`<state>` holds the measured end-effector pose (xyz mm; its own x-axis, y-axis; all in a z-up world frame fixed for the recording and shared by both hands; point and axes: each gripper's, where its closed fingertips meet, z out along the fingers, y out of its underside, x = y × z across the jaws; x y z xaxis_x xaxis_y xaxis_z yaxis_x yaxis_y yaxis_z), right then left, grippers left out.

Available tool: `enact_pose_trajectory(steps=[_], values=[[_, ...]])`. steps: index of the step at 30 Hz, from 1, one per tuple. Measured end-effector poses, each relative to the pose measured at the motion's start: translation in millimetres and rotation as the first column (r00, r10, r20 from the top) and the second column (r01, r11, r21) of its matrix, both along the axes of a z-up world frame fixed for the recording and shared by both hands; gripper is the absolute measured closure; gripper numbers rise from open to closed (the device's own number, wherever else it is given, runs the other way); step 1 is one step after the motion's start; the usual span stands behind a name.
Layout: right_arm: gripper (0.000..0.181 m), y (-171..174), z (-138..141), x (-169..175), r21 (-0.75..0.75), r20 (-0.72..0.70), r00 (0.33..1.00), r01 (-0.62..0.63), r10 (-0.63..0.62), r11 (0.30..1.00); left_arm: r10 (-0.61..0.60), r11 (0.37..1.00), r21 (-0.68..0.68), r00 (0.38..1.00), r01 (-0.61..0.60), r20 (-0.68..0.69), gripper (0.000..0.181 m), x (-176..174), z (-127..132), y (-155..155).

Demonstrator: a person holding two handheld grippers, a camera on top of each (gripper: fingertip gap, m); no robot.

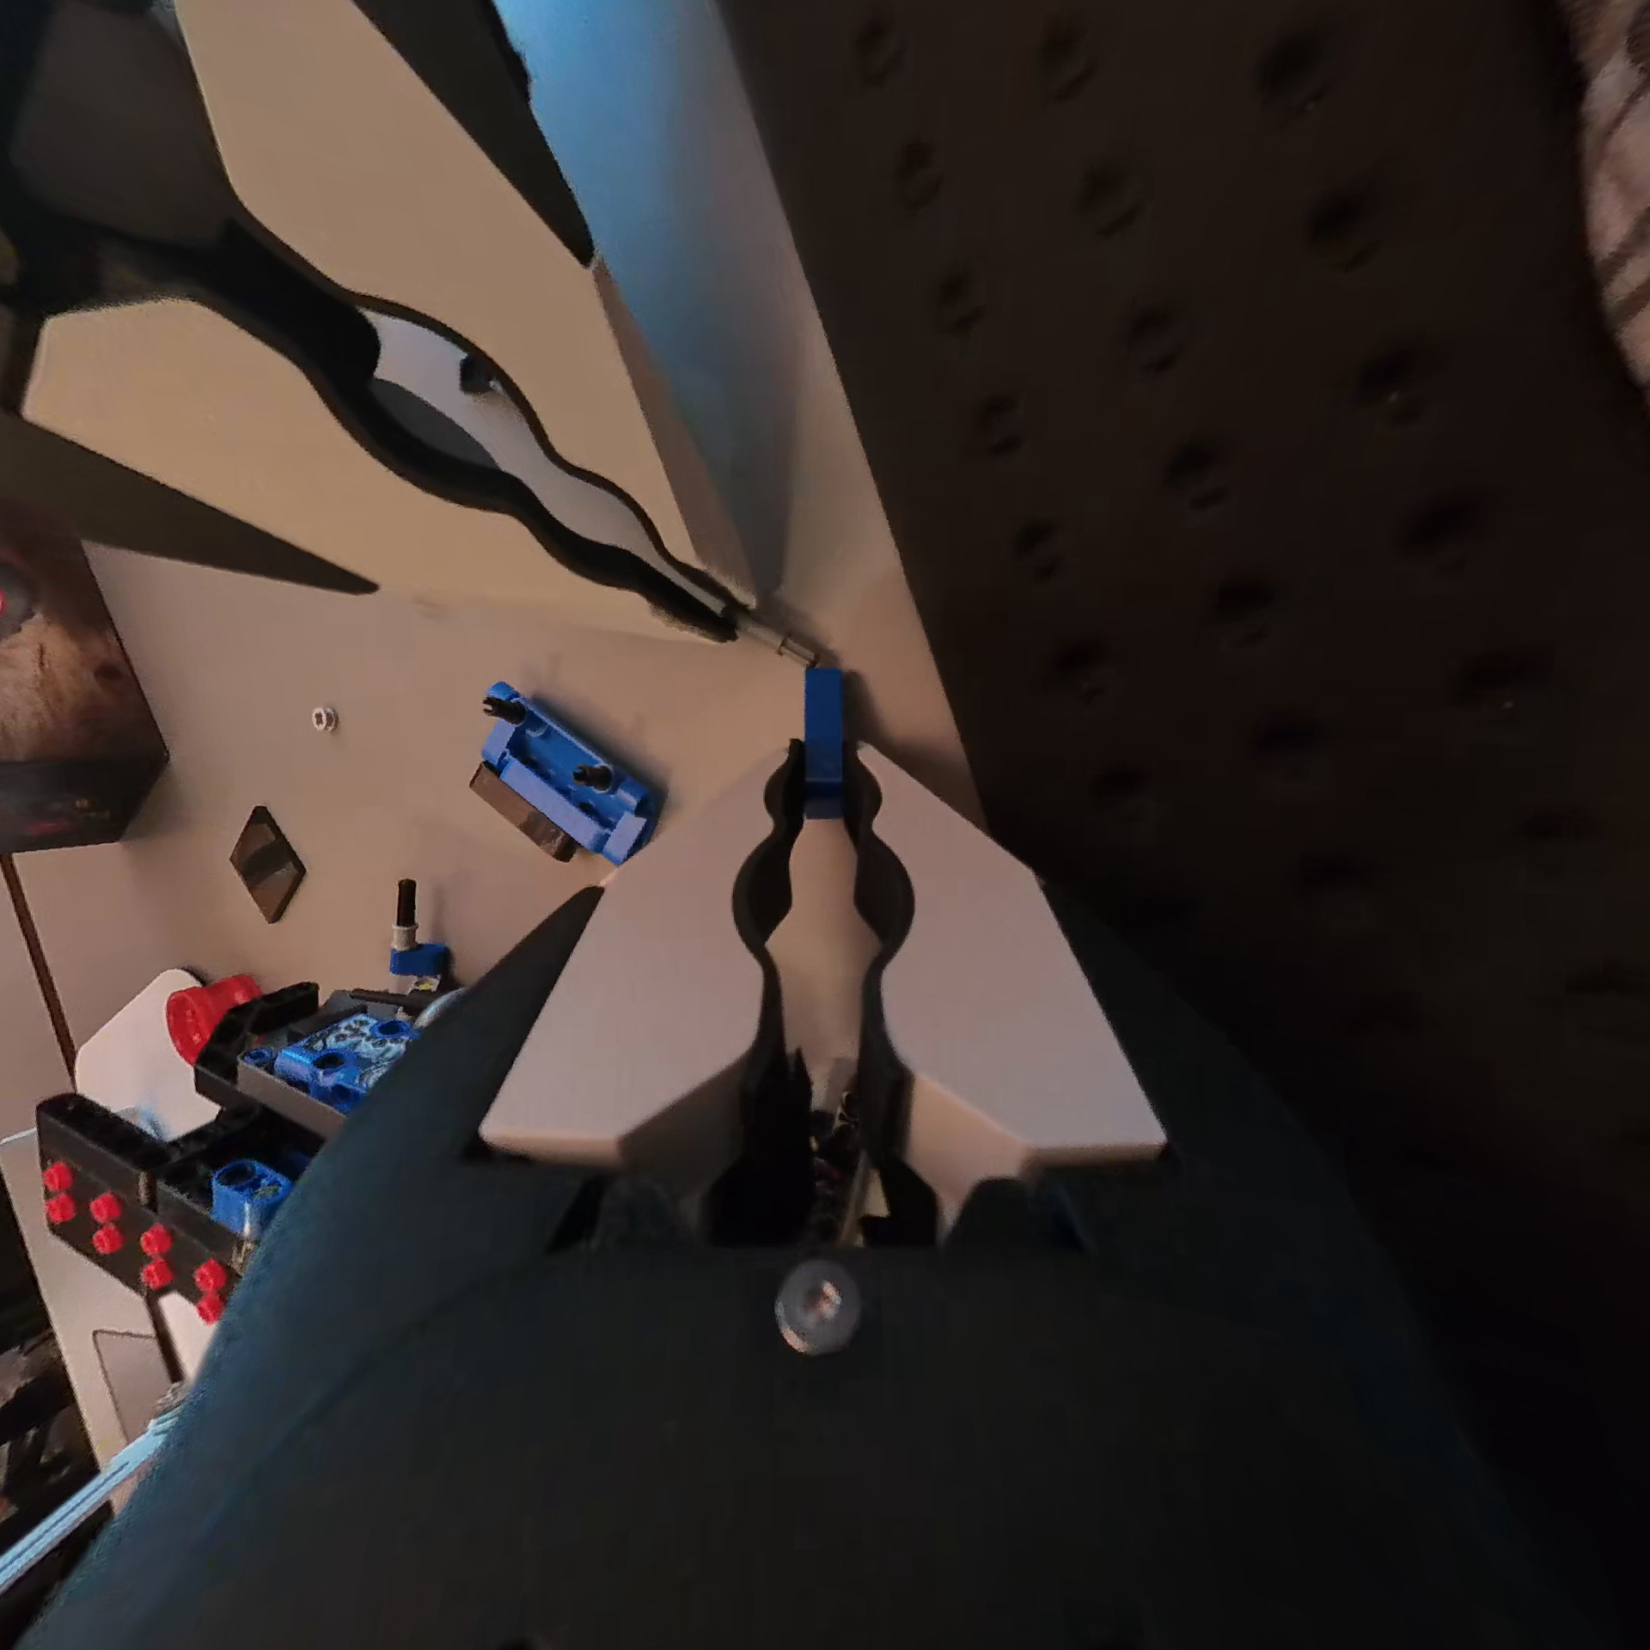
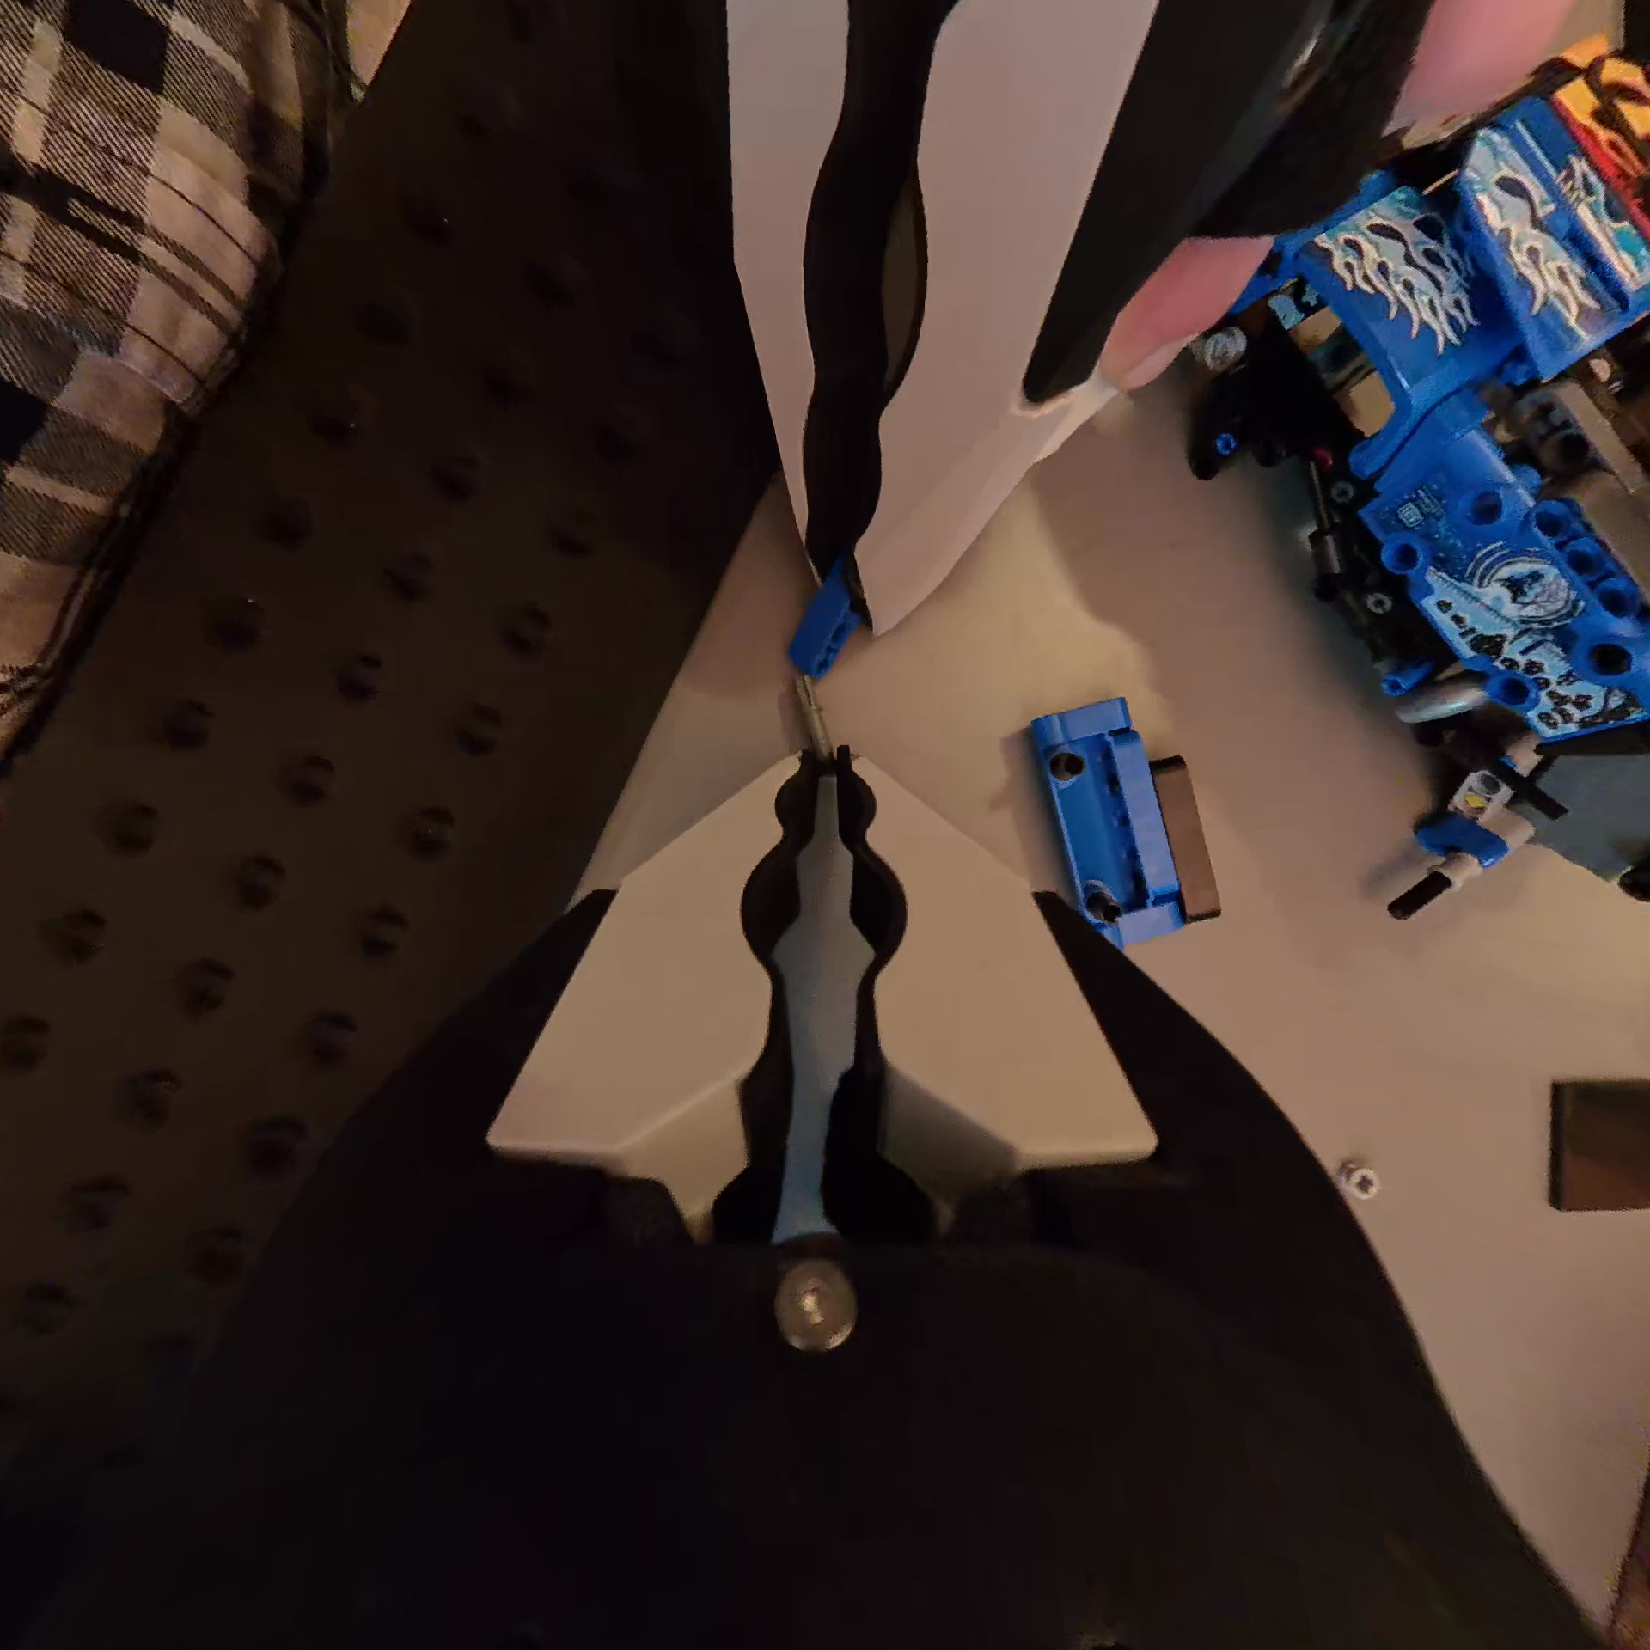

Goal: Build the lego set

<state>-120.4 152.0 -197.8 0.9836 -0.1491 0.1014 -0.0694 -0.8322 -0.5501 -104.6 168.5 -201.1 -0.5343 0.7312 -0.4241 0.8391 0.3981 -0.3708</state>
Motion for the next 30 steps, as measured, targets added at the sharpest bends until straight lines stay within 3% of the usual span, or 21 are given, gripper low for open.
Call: enact_pose_trajectory(steps=[30], values=[[0.179,-1.2,1.1,11.7,-0.268,0.288,0.946,-0.068,0.147,0.961,-0.016,0.999,0.037,1.0,0.016,0.009,0.175,0.7,0.7,0.5]])
